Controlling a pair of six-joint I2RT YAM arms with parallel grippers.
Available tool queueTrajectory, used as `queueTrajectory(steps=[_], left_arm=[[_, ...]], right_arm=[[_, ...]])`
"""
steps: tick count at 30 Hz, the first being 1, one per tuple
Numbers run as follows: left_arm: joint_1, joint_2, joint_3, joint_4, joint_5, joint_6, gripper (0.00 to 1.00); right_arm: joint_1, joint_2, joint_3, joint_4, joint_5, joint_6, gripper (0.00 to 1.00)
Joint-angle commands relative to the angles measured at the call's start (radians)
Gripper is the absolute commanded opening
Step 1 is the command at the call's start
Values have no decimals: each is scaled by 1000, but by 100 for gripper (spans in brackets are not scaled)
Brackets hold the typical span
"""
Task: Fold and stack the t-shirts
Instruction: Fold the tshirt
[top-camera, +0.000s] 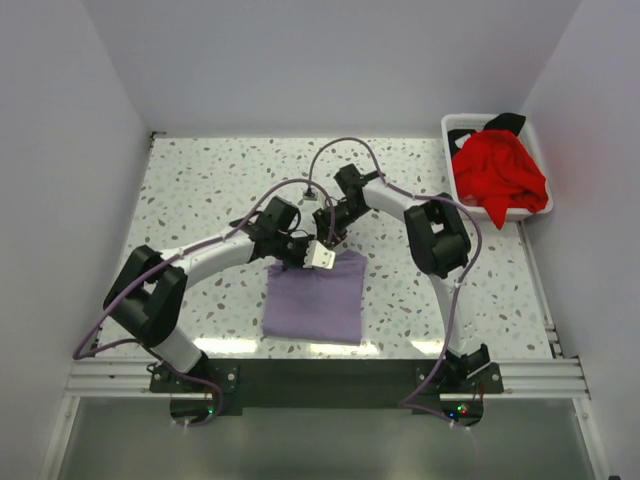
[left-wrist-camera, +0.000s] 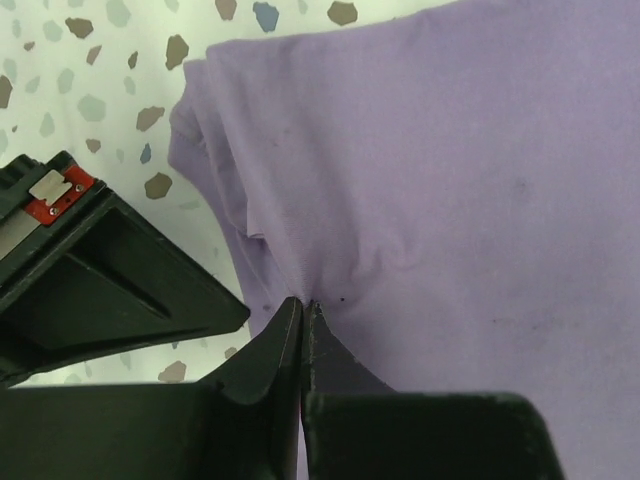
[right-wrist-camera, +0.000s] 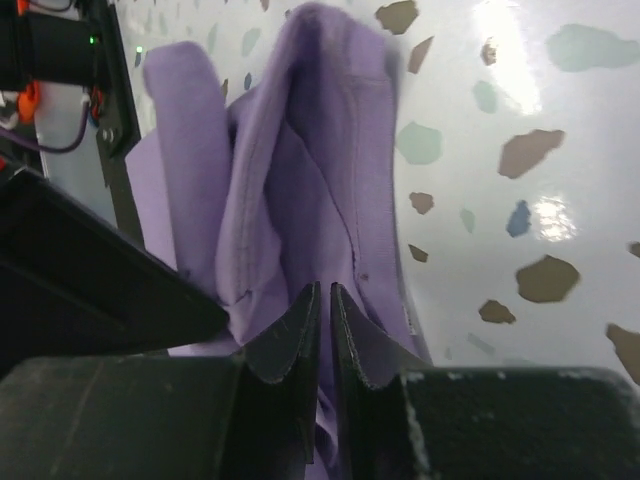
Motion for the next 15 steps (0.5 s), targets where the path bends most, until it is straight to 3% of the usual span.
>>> queueTrajectory(steps=[1,7,9,15], left_arm=[[-14,-1,-7,61,-52,4,8],[-7,24,-59,99,-114,-26,23],[-3,12,-72,110,-112,-34,34],[1,15,-79,115,-111,-45,40]], right_arm=[[3,25,76,-190,-66,-163,12],[-25,14,104,-139,23,-136,13],[-40,9,108,-129,43,-135,13],[-51,-27,95,-166,67,-196,13]])
